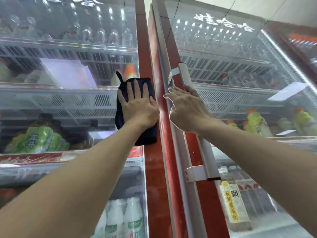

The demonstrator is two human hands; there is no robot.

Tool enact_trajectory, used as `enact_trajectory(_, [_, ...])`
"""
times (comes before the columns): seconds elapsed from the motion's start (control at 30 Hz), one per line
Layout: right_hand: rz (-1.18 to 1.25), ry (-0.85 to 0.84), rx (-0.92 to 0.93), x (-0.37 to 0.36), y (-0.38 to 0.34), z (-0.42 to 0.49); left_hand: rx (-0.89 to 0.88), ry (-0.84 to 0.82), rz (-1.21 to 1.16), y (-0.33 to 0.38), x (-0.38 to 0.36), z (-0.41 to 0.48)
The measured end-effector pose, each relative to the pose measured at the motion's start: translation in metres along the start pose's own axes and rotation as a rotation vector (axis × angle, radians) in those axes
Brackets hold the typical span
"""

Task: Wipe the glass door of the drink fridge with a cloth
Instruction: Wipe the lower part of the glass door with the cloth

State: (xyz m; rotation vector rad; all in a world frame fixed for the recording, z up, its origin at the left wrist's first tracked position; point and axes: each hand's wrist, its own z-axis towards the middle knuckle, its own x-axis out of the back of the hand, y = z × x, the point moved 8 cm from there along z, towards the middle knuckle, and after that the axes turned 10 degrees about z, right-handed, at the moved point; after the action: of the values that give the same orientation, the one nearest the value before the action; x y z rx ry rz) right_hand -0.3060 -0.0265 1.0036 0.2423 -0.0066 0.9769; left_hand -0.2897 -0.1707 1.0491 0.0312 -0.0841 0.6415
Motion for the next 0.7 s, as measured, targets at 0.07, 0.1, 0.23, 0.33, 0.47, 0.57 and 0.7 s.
enact_trajectory(0.07, [-0.008,-0.007,0.003,-0.003,-0.001,0.0,0.053,0.015,-0.016,0.002,0.0,-0.006])
enact_trajectory(0.1, [-0.007,-0.009,0.002,-0.003,-0.001,0.0,0.082,0.021,-0.025,0.001,0.001,-0.013])
enact_trajectory(0.23, [-0.014,-0.013,-0.002,-0.001,-0.002,-0.001,0.203,0.025,-0.037,0.004,-0.002,-0.051])
enact_trajectory(0.33, [-0.008,-0.037,-0.004,0.001,-0.005,-0.003,0.271,0.012,-0.055,0.003,-0.003,-0.064])
enact_trajectory(0.47, [-0.006,-0.054,-0.01,0.002,-0.005,-0.004,0.232,-0.077,-0.011,0.004,0.002,-0.066])
enact_trajectory(0.57, [0.003,-0.042,0.001,0.003,-0.006,-0.002,0.131,-0.089,0.054,-0.012,0.021,-0.062])
enact_trajectory(0.7, [-0.074,-0.027,0.007,-0.003,-0.005,0.002,-0.14,-0.08,0.183,-0.042,0.05,-0.05])
